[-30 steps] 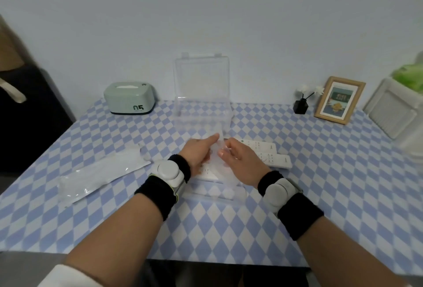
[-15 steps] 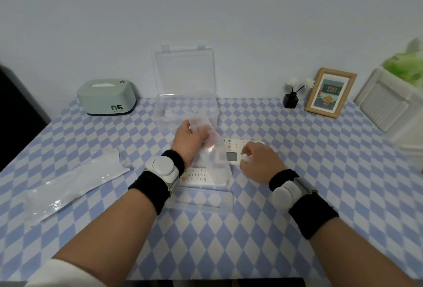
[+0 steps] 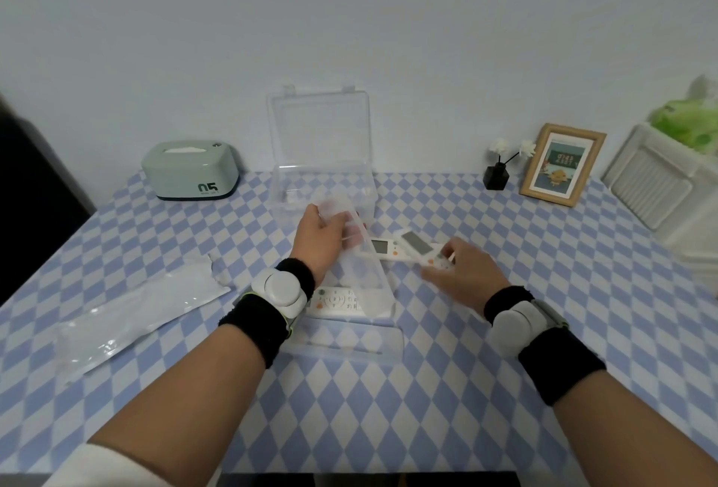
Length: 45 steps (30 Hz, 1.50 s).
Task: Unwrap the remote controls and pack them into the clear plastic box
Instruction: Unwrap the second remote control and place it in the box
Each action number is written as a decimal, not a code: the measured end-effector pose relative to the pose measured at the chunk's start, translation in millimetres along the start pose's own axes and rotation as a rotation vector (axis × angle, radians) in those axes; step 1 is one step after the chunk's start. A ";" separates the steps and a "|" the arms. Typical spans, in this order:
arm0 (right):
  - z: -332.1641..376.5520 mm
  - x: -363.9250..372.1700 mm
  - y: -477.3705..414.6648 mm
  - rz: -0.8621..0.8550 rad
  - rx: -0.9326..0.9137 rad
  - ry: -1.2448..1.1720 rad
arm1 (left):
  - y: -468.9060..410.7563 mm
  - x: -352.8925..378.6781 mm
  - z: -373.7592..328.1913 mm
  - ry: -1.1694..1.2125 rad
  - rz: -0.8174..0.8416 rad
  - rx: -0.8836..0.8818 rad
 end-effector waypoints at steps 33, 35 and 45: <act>129.5 5.1 57.9 -0.183 -0.256 -0.186 | 41.6 -43.6 -36.8 -0.034 0.028 0.120; 128.8 9.5 58.8 -0.131 -0.204 -0.299 | 43.6 -41.8 -37.4 -0.100 0.068 0.139; 129.9 8.3 56.6 -0.233 -0.201 -0.287 | 44.5 -49.0 -42.7 -0.272 -0.091 0.286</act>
Point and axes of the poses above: each hand's wrist, its own y-axis away from the middle knuckle, its own x-axis out of the palm, z = x × y, the point moved 8 cm from there along -y, towards the middle knuckle, and after that the axes turned 5 degrees about -z, right-handed, at the moved point
